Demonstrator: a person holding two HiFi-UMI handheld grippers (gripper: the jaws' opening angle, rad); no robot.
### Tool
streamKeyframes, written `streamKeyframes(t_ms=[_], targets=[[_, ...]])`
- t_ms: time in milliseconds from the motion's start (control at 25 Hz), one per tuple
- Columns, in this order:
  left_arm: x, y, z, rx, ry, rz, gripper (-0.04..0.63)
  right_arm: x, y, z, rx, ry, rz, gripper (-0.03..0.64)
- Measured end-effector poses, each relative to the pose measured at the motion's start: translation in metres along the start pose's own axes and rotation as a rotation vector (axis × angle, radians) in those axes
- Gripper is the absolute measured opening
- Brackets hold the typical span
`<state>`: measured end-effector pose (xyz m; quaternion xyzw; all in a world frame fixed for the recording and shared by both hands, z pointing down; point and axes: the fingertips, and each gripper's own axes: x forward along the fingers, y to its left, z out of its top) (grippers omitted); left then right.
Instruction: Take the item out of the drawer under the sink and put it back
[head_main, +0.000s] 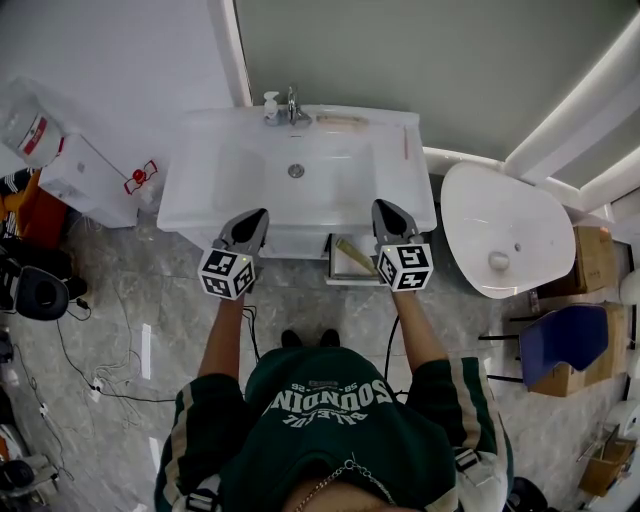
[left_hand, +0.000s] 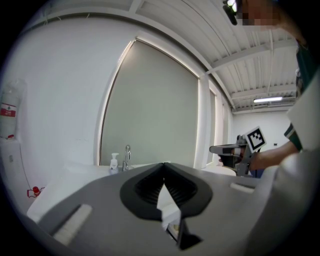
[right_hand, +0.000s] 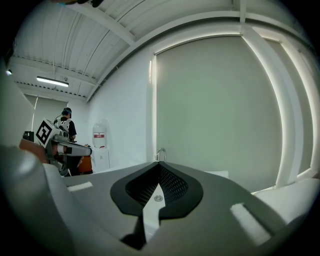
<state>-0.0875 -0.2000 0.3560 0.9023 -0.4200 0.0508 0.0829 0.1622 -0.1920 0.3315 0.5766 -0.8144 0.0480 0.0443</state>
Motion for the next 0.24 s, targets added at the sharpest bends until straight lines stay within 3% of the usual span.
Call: streamKeyframes(t_ms=[240], targets=[[-0.0026,0.0016,-0.0024,-0.019,-0.003,0.001,0.049,0.0014,0.0058,-0.0010,-0.004,-0.001,0.009,0.002]])
